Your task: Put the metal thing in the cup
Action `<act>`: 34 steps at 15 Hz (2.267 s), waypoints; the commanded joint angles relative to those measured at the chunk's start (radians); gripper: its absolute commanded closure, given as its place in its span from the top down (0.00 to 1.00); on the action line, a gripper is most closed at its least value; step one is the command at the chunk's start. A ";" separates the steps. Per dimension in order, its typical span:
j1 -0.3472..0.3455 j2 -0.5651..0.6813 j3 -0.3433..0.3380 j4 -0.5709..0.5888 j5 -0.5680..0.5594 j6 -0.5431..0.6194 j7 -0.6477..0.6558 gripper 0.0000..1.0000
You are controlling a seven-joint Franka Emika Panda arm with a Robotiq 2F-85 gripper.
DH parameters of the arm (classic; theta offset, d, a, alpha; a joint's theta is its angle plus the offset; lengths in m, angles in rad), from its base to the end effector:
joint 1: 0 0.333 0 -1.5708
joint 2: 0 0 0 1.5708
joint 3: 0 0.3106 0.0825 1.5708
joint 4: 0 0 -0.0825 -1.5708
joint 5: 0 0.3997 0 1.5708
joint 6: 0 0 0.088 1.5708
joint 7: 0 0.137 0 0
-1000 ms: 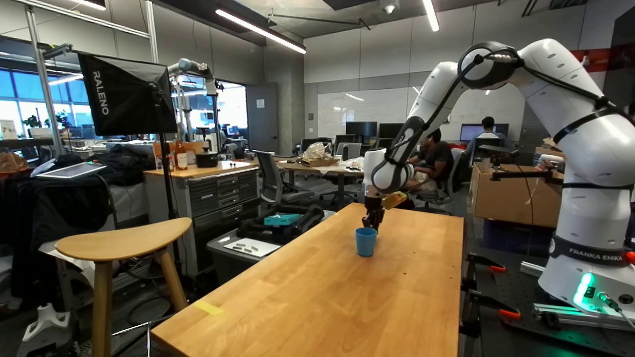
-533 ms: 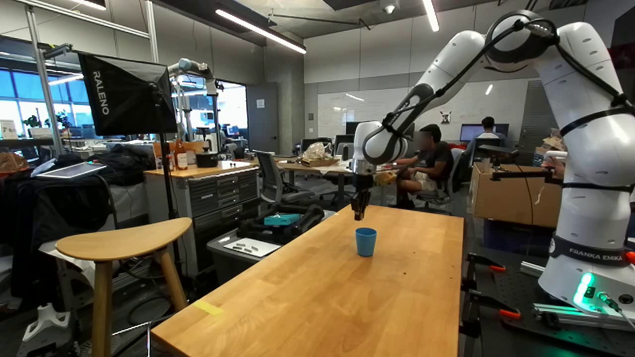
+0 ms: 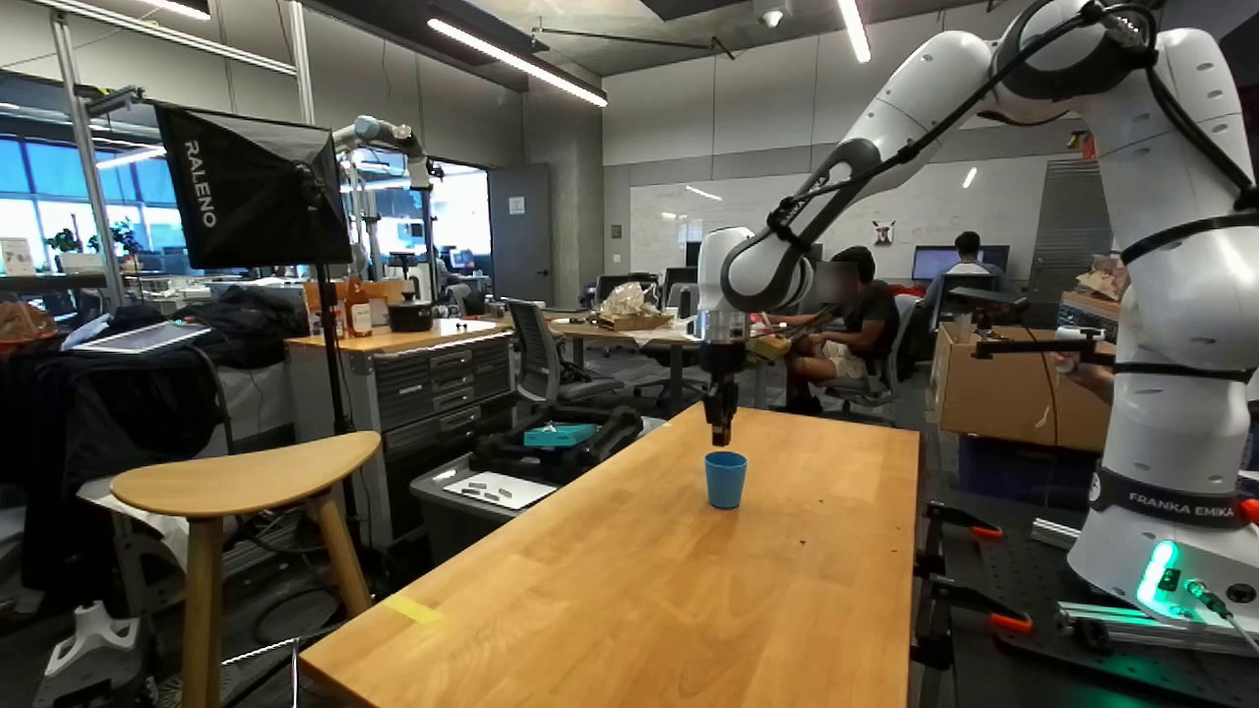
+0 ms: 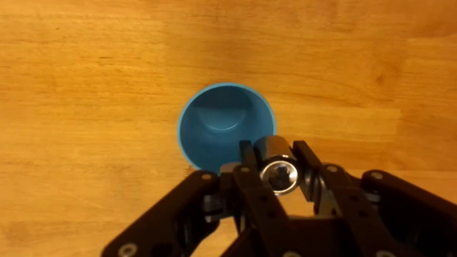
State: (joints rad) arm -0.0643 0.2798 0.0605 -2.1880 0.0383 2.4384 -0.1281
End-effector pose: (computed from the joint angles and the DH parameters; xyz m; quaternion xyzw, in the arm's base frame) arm 0.5629 -0.0006 0.2087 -0.9986 -0.0463 0.0132 0.0215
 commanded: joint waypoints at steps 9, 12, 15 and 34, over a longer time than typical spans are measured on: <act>0.087 0.054 -0.113 -0.029 -0.212 0.129 0.233 0.09; 0.090 0.071 -0.115 -0.037 -0.206 0.173 0.244 0.09; 0.094 0.085 -0.113 -0.046 -0.198 0.216 0.250 0.09; 0.070 0.156 -0.105 -0.044 -0.140 0.260 0.216 0.57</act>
State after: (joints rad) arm 0.0077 0.4289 -0.0398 -2.2348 -0.1244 2.6739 0.0949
